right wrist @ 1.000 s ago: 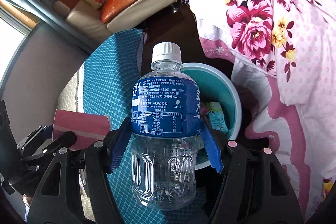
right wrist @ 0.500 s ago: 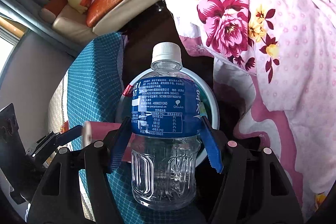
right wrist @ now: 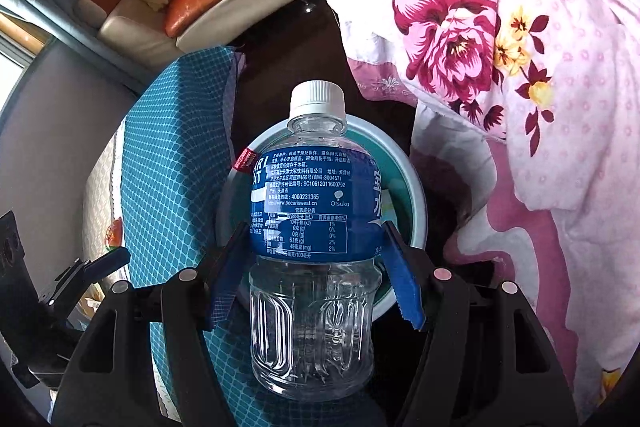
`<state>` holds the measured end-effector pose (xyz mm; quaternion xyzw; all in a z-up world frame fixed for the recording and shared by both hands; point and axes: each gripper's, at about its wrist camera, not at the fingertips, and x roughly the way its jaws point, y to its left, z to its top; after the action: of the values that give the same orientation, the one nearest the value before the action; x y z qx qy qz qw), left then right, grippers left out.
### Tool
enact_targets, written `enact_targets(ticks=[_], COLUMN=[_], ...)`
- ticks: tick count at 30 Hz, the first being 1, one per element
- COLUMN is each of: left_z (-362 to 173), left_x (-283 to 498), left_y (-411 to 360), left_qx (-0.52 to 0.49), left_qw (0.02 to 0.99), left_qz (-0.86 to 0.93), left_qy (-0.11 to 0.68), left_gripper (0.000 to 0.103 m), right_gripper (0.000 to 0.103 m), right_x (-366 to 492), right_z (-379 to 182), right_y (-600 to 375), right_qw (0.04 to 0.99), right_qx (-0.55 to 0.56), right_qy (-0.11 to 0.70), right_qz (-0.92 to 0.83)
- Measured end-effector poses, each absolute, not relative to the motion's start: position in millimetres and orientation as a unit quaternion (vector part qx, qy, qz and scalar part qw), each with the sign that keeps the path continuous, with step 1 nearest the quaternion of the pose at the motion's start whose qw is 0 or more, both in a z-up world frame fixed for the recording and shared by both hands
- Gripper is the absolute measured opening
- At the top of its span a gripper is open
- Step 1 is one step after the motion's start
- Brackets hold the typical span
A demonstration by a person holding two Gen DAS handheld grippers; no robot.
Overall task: Collect trash
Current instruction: 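Open the right tool to drop the water bottle into the teal bin, then grasp the yellow-printed diaper with the left tool while the right tool grasps the white medicine box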
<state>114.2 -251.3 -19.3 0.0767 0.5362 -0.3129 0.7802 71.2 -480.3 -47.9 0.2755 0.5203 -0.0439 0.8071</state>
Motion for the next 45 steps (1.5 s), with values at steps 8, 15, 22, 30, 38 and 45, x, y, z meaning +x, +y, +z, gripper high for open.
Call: enact_targets(ticks=[8,15,22,30,38,45], left_z=[-23,-21,-10,-1,6,10], left_x=[108,100,87,71,54,33], left_y=[-226,-195,-155,-100,-36,12], left_qx=[0.062,0.043,0.034,0.017,-0.009,-0.034], left_qw=[0.78,0.783,0.795,0.81,0.82,0.826], left_qz=[-0.304,-0.293,-0.28,-0.253,-0.222,-0.201], left_qy=[0.544,0.547,0.538,0.529,0.527,0.526], left_gripper=[0.092,0.092,0.092,0.092,0.093,0.093], right_gripper=[0.072,0.075,0.076,0.077,0.078,0.078], right_x=[79,75,68,60,56,52], right_z=[-49,-41,-35,-21,-13,-7], right_y=[-464,-446,-418,-367,-316,-274], right_qw=[0.8,0.799,0.794,0.797,0.795,0.792], right_qx=[0.272,0.264,0.257,0.225,0.188,0.158], right_qy=[0.533,0.54,0.551,0.561,0.575,0.587], right_qz=[-0.037,-0.034,-0.021,0.006,0.036,0.061])
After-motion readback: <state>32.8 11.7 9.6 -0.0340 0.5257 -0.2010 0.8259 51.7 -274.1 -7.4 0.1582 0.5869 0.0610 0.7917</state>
